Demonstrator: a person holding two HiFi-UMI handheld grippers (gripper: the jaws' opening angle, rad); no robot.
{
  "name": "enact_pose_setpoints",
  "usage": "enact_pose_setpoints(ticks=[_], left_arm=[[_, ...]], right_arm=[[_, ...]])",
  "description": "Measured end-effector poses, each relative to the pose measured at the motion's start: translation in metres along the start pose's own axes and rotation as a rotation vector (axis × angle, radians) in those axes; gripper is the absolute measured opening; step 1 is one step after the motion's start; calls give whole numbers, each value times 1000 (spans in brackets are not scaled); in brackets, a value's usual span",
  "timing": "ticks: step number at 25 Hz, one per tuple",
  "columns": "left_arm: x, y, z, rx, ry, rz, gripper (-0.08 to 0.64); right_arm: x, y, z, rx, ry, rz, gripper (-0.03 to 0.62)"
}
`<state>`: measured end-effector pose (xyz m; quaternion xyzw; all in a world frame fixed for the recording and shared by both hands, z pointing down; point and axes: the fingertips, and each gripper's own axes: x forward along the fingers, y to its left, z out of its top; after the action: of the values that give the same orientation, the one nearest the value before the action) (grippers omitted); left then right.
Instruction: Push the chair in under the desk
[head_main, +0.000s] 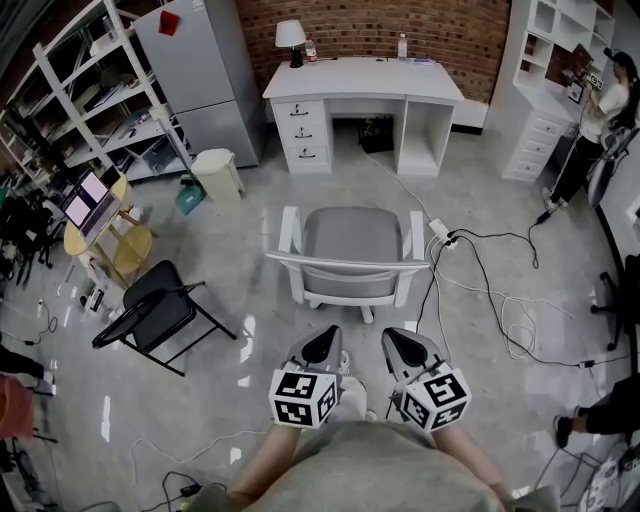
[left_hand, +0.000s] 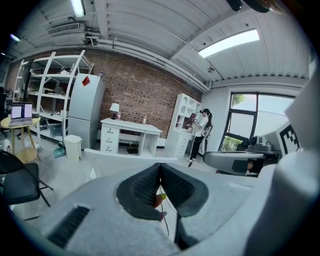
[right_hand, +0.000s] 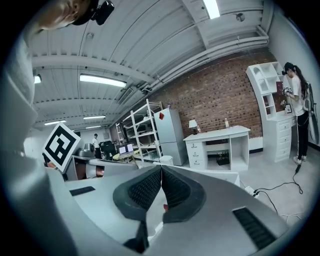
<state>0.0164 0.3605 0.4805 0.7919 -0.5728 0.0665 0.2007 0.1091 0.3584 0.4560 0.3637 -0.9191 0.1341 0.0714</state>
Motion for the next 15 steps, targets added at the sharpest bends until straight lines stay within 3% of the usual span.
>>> enact_pose_setpoints(ticks=[15], left_arm=[[56,41,28,1,23,12,11]], right_arm=[[58,-39,18,-42,35,-4,9]])
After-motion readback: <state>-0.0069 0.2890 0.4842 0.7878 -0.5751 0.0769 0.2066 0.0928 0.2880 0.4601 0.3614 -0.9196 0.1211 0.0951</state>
